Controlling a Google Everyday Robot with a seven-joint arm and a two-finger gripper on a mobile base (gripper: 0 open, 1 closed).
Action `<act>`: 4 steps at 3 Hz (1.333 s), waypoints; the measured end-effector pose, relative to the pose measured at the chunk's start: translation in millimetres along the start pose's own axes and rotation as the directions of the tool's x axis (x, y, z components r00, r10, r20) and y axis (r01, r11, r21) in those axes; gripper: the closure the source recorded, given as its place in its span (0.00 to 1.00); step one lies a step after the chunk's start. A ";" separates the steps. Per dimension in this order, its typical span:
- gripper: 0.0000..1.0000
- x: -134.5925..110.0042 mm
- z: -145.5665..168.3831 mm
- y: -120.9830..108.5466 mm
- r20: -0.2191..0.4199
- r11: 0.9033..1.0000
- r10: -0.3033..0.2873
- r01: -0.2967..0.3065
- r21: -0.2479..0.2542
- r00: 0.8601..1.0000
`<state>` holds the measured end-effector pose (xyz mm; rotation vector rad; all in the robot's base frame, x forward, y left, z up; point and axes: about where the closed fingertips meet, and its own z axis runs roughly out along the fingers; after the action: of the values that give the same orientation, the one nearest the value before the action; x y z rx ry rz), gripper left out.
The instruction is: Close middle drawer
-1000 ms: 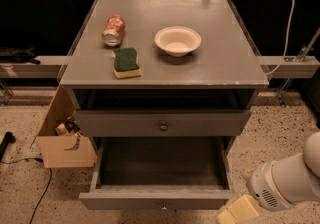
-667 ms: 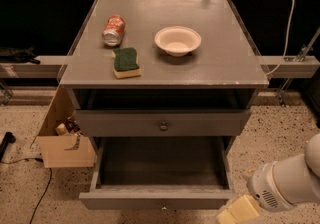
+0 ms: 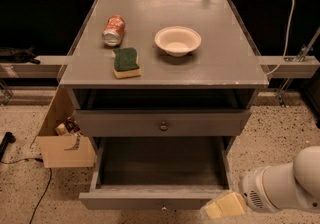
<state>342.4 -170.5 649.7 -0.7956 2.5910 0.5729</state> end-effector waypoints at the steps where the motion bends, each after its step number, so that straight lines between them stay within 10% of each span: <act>1: 0.00 -4.1 0.5 -4.6 0.017 1.000 0.003 -0.004 0.022 1.000; 2: 0.00 -8.0 -7.0 0.5 0.053 0.999 -0.026 0.025 0.021 0.998; 4: 0.00 21.3 65.5 16.3 -0.076 0.990 -0.125 0.130 0.059 0.989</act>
Offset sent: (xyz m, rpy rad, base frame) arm 0.0029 -0.0091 0.0222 0.0472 -0.1009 -0.0120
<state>331.0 -136.3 588.8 -0.9684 2.5852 0.4289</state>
